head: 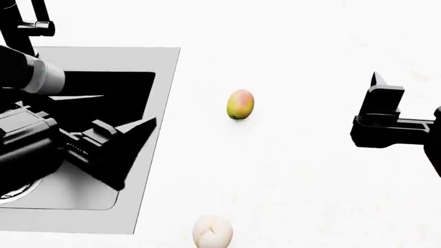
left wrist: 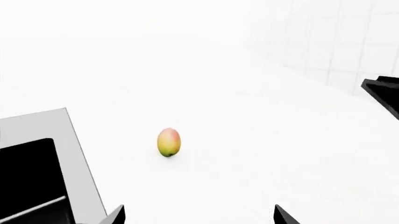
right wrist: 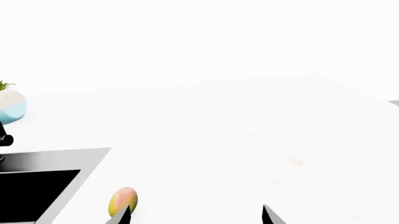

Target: There is a mixed pile of frozen fruits and vegetables on the counter. Locate all the frozen vegetables and place the items in a bowl on the counter. Take all the frozen fruits and defrost them in a running sink.

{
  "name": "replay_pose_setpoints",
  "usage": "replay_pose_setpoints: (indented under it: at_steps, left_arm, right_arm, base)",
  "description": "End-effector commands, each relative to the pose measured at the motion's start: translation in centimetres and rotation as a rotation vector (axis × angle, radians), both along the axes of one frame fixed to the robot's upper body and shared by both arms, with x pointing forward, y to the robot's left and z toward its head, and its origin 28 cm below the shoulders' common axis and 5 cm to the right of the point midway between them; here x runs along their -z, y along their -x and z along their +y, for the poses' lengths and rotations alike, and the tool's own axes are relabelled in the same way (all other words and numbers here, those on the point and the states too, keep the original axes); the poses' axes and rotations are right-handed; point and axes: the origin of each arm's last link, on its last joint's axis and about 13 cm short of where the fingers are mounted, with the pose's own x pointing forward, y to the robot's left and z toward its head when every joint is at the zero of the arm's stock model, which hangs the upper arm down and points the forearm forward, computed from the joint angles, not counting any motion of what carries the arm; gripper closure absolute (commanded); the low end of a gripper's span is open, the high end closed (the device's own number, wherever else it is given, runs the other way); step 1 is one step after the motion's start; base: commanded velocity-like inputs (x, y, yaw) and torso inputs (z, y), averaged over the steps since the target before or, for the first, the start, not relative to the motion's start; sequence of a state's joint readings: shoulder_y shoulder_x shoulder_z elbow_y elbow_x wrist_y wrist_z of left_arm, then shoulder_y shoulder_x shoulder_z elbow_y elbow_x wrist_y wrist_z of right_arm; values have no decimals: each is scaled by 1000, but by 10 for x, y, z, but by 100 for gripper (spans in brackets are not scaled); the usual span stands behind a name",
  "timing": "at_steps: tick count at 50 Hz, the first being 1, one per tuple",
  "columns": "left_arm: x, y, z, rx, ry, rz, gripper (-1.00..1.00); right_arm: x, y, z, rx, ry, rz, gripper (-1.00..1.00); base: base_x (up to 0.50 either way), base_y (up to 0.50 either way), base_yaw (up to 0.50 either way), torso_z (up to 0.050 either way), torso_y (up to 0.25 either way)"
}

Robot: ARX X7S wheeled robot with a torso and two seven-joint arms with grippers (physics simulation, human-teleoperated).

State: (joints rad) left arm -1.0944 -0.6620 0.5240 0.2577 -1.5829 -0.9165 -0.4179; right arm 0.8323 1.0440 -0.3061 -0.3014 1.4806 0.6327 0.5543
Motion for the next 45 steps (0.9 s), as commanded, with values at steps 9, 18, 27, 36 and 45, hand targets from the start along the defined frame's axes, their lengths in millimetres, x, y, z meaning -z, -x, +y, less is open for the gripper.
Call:
replay_pose_setpoints:
  at_steps: [9,18,27,36,45]
  left_arm:
    - [-5,20,-25,256,63,36,-100]
    - [3,28,-36,345,5,59,-100]
    - [17,31,-38,378,-51,95,-100]
    - [31,28,-41,383,-86,114,-100]
    - [31,25,-40,364,-96,111,-100]
  right_arm:
    - [0,-1,1,-7,3,2,-100]
    - [-2,1,1,-7,7,2,-100]
    - [0,1,2,-6,6,4,-100]
    - [0,2,1,-5,5,4,-100]
    - [2,1,2,-10,1,6,-100]
  base:
    - [0,0,0,0,0]
    - [0,0,0,0,0]
    - [0,0,0,0,0]
    - [0,0,0,0,0]
    - [0,0,0,0,0]
